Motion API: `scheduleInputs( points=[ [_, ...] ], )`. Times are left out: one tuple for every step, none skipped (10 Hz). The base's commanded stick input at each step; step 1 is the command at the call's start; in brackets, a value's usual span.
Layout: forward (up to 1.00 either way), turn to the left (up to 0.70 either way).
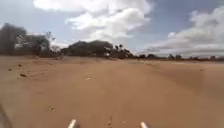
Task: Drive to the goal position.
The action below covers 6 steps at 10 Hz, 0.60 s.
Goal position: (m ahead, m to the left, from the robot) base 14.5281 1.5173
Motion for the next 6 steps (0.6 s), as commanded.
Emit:
scheduleInputs(
  points=[
    [0.70,0.00],
    [0.70,0.00],
    [0.70,0.00],
    [0.70,0.00],
    [0.70,0.00],
    [0.70,0.00]
  ],
)
